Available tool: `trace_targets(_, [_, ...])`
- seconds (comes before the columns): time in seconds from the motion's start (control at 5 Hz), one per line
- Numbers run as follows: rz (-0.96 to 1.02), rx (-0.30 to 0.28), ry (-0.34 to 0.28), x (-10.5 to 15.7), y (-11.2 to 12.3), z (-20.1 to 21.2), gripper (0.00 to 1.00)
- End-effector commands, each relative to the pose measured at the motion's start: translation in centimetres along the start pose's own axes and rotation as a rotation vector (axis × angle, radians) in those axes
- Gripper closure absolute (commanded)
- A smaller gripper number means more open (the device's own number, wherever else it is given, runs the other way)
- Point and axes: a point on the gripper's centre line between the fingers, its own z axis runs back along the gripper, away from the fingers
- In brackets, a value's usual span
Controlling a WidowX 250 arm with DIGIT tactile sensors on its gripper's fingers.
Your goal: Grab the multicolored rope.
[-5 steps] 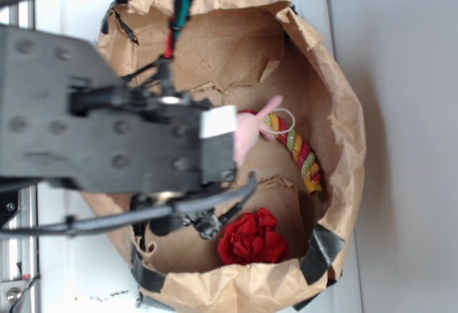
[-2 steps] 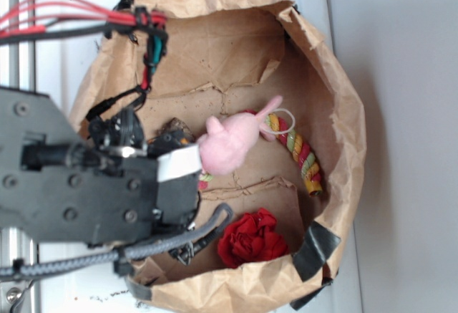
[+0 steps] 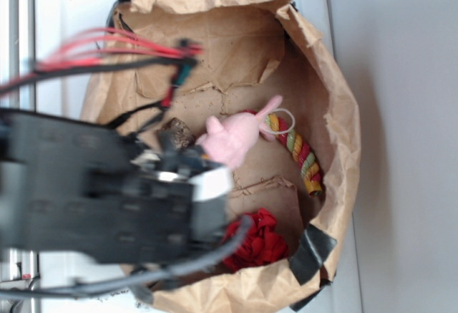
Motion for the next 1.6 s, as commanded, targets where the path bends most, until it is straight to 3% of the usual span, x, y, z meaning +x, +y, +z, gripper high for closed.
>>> trace_targets(0.0, [-0.003,-0.028,-0.029,1.9,-1.3,1.1,0.00])
trace_targets(0.2, [0.000,-0.022,-0.036,-0.2,-0.9,1.1,0.00])
trace_targets(0.8, [-0.022,-0.008,-0.056,-0.6,-0.4,0.1,0.00])
trace_targets(1.0, [-0.012,-0.012,-0.056,-0.6,-0.5,0.2,0.17])
trace_targets(1.2, [0.005,-0.010,-0.053,-0.7,-0.6,0.2,1.00])
trace_targets(1.4, [0.005,-0.006,-0.056,-0.7,-0.5,0.1,1.00])
